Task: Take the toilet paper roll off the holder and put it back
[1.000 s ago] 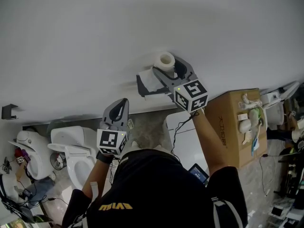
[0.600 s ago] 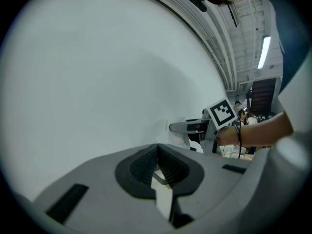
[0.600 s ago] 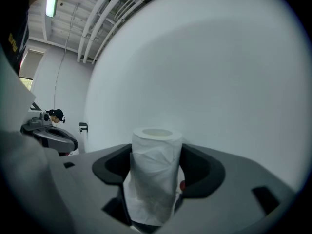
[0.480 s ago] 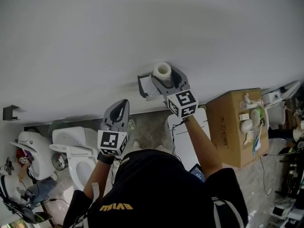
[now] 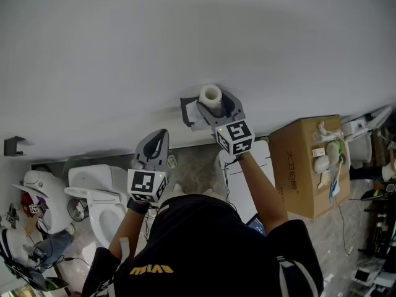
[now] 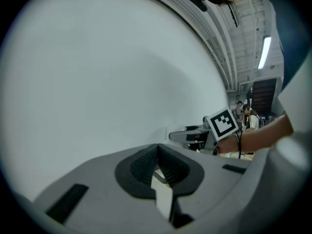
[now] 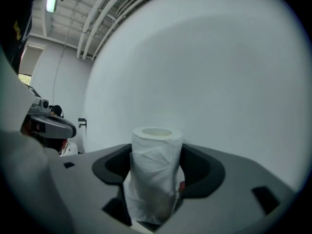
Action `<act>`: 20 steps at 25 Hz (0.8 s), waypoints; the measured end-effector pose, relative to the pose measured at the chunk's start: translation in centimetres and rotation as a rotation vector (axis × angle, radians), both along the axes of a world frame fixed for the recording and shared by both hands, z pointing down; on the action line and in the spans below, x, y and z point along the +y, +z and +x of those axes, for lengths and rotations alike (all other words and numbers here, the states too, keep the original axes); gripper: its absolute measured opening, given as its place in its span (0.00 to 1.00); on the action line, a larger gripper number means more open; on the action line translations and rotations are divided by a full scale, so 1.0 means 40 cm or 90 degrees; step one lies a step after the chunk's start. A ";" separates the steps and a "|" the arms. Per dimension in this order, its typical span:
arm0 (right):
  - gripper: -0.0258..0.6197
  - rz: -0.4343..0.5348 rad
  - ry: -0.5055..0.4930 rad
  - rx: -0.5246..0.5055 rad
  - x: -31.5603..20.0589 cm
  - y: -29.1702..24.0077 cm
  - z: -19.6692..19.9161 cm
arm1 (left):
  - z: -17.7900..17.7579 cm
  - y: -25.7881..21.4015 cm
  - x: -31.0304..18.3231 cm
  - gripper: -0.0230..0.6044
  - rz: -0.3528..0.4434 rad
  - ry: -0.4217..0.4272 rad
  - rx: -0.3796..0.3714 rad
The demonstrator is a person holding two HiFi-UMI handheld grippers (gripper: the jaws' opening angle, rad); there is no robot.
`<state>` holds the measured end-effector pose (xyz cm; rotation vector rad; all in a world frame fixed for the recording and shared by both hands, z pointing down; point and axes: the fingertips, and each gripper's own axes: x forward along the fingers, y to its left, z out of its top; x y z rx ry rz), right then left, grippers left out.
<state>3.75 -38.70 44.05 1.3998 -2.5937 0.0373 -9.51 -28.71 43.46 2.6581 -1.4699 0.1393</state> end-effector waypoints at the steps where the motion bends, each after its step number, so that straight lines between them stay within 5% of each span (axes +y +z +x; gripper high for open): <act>1: 0.50 0.003 0.002 0.001 0.002 0.001 -0.001 | 0.000 0.000 0.001 0.05 0.001 0.001 0.001; 20: 0.49 0.005 0.005 -0.009 0.004 0.001 -0.001 | 0.005 -0.011 0.014 0.05 0.007 0.003 0.002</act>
